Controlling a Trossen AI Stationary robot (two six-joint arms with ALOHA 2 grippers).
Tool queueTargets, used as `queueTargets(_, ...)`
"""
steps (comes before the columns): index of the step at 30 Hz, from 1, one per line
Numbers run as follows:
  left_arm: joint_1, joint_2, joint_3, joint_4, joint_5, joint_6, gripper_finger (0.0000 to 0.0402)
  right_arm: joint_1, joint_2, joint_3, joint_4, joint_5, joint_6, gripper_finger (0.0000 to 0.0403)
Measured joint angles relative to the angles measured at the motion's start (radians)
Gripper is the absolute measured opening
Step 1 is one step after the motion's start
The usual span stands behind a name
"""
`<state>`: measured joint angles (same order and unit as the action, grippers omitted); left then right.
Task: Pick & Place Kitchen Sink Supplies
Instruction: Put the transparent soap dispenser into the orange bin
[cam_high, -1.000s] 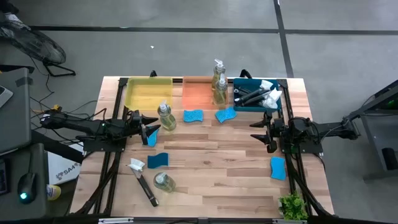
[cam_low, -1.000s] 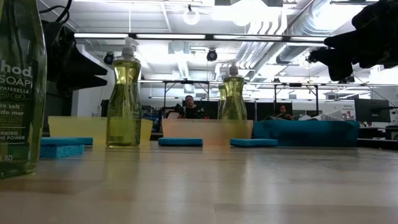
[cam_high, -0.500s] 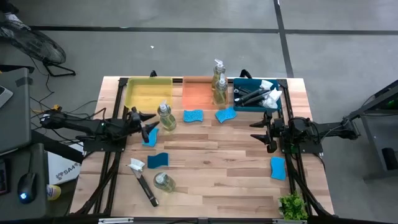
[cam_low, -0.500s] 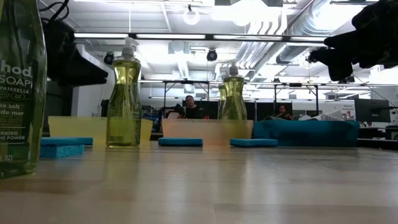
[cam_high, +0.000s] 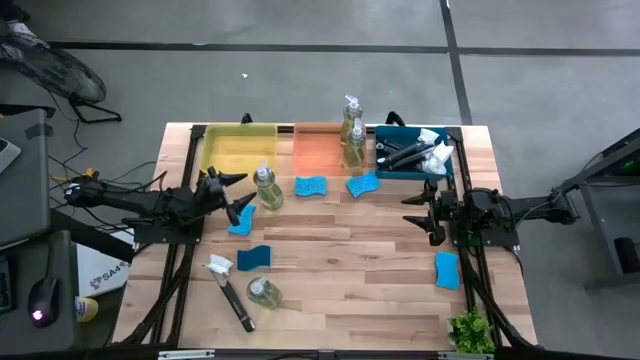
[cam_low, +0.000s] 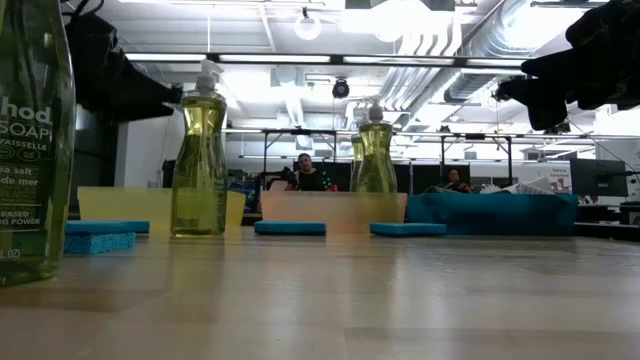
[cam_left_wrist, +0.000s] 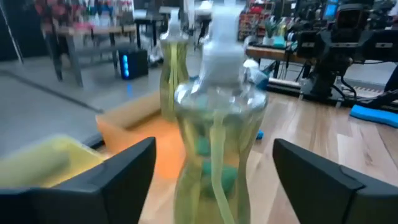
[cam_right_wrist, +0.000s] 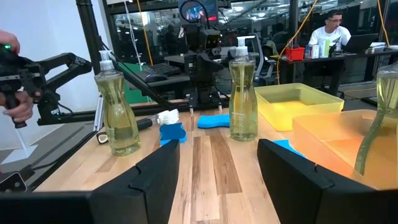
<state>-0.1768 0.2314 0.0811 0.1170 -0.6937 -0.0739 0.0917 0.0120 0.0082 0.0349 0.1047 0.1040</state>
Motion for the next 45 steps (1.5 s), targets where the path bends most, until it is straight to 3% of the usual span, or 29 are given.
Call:
queueTargets(5, 0.000, 0.000, 0.001, 0.042, 0.003, 0.078, 0.0346, 0.000, 0.000, 0.000, 0.000, 0.000, 0.000, 0.0210)
queueTargets(19, 0.000, 0.118, 0.144, -0.016, 0.025, 0.092, 0.0347, 0.000, 0.000, 0.000, 0.000, 0.000, 0.000, 0.0210)
queueTargets(25, 0.000, 0.198, 0.191, -0.038, 0.018, 0.077, 0.0347, 0.000, 0.000, 0.000, 0.000, 0.000, 0.000, 0.0210)
queueTargets(39, 0.000, 0.352, 0.197, -0.033, -0.117, -0.019, 0.0347, 0.000, 0.000, 0.000, 0.000, 0.000, 0.000, 0.0210)
queueTargets(45, 0.000, 0.422, 0.197, 0.010, -0.073, -0.066, 0.0347, 0.000, 0.000, 0.000, 0.000, 0.000, 0.000, 0.0210)
